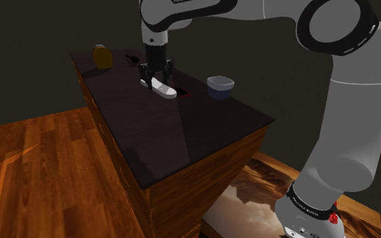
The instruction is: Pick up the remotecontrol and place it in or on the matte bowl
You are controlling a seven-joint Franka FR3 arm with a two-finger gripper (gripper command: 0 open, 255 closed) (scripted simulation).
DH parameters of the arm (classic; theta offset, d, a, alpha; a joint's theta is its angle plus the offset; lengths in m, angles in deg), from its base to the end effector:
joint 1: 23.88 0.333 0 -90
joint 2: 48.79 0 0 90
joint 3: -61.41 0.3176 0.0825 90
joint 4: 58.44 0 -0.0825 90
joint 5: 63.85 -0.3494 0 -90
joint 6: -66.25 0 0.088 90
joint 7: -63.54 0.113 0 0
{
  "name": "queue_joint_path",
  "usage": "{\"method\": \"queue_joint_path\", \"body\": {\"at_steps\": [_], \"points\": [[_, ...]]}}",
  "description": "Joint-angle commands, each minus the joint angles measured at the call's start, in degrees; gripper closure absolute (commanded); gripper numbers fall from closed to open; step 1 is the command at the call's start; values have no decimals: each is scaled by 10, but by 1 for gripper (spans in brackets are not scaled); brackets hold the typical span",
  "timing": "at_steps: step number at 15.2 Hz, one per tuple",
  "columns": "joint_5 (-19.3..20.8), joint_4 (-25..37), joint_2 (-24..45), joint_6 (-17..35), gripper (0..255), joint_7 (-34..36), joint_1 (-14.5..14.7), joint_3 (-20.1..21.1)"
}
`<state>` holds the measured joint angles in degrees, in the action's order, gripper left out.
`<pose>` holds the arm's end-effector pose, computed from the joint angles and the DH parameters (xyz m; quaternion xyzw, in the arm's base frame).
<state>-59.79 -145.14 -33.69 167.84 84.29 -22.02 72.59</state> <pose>0.5967 0.1178 0.5167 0.9979 -0.0634 0.0034 0.0088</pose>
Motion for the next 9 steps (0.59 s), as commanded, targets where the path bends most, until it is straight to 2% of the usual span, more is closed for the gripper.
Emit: {"method": "queue_joint_path", "body": {"at_steps": [1,9], "points": [[-3,-9,-8,1,255,-20,-13,-7],[-16,-35,-30,9,255,-123,-78,-45]]}}
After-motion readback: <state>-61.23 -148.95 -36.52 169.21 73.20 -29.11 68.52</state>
